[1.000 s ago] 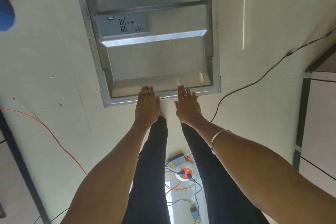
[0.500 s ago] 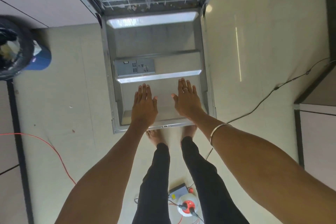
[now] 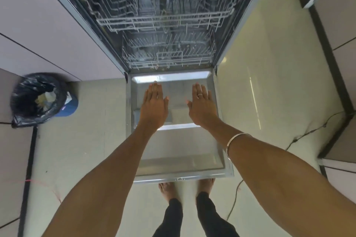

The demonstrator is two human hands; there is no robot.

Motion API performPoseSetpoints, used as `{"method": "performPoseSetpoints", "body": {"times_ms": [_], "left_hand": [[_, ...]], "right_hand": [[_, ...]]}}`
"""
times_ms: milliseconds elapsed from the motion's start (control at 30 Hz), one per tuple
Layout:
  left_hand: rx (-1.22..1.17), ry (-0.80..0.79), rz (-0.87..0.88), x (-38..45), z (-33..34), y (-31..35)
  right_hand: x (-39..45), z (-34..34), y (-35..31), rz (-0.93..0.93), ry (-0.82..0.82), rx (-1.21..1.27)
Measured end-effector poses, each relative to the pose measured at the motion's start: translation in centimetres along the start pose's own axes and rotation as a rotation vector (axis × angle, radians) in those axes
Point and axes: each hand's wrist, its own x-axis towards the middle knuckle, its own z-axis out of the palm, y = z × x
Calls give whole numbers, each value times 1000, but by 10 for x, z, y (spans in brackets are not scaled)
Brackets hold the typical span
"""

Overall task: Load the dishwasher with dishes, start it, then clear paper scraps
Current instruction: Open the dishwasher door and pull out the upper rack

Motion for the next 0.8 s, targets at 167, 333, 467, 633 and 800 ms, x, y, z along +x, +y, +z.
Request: {"method": "performPoseSetpoints", "body": {"times_ms": [167, 333, 467, 633, 800], "left_hand": [[16, 88, 21, 42, -35, -1], [37, 146, 44, 79, -62, -4], [65, 175, 59, 113, -79, -9], [86, 246, 115, 153, -91, -15], [155, 288, 104, 193, -99, -21]], "right_hand": [[32, -47, -2, -40, 88, -60], [67, -86, -3, -48, 122, -78], [95, -111, -1, -79, 165, -91], [130, -133, 1, -148, 295, -86], [169, -144, 7, -228, 466, -86]]}}
